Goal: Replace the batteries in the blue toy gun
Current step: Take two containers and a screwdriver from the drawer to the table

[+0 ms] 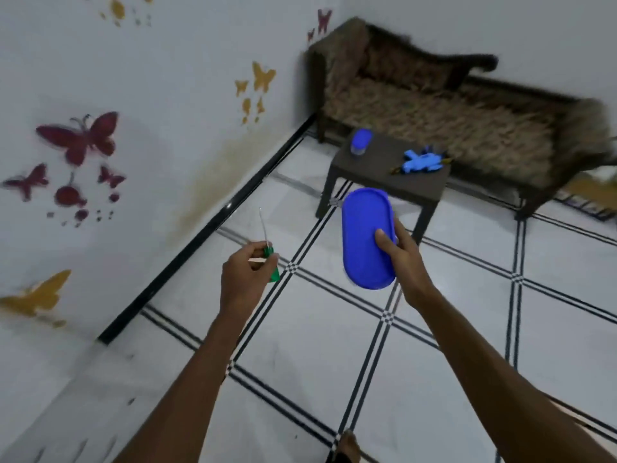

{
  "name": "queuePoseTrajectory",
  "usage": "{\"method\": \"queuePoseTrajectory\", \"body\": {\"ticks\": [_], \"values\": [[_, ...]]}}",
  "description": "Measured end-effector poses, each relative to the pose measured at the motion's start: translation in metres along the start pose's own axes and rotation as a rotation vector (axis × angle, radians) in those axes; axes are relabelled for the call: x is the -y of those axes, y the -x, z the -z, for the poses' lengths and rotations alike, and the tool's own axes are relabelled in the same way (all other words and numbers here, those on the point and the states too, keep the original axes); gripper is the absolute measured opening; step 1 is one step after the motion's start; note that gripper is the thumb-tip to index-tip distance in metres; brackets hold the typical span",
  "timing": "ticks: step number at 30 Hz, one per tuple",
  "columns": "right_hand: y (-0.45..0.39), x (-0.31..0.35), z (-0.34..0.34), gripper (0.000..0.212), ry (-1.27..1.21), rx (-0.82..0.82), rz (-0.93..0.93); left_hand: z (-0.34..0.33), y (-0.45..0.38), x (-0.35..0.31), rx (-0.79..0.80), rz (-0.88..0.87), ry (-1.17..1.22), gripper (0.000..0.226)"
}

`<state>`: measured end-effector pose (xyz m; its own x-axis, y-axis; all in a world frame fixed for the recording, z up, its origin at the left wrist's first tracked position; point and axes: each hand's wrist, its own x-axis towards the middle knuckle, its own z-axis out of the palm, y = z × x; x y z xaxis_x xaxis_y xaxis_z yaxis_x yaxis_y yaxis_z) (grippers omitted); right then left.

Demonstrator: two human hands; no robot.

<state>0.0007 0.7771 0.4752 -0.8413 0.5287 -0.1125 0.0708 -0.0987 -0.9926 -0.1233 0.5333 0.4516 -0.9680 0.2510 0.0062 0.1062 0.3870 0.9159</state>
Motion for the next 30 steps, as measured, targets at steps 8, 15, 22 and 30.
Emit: {"method": "queuePoseTrajectory", "body": {"ticks": [8, 15, 22, 30], "values": [[-0.078, 0.032, 0.154, 0.044, -0.038, -0.212, 0.051, -0.174, -0.083, -0.094, 0.206, -0.082, 0.0, 0.028], [-0.197, 0.032, 0.227, 0.034, -0.058, -0.307, 0.037, -0.296, -0.195, -0.123, 0.265, -0.115, -0.064, 0.028], [-0.336, 0.033, 0.256, 0.047, -0.052, -0.321, -0.033, -0.371, -0.32, -0.146, 0.303, -0.098, -0.136, 0.027], [-0.496, 0.011, 0.288, 0.048, -0.034, -0.324, -0.131, -0.453, -0.449, -0.167, 0.302, -0.09, -0.159, 0.03]]}}
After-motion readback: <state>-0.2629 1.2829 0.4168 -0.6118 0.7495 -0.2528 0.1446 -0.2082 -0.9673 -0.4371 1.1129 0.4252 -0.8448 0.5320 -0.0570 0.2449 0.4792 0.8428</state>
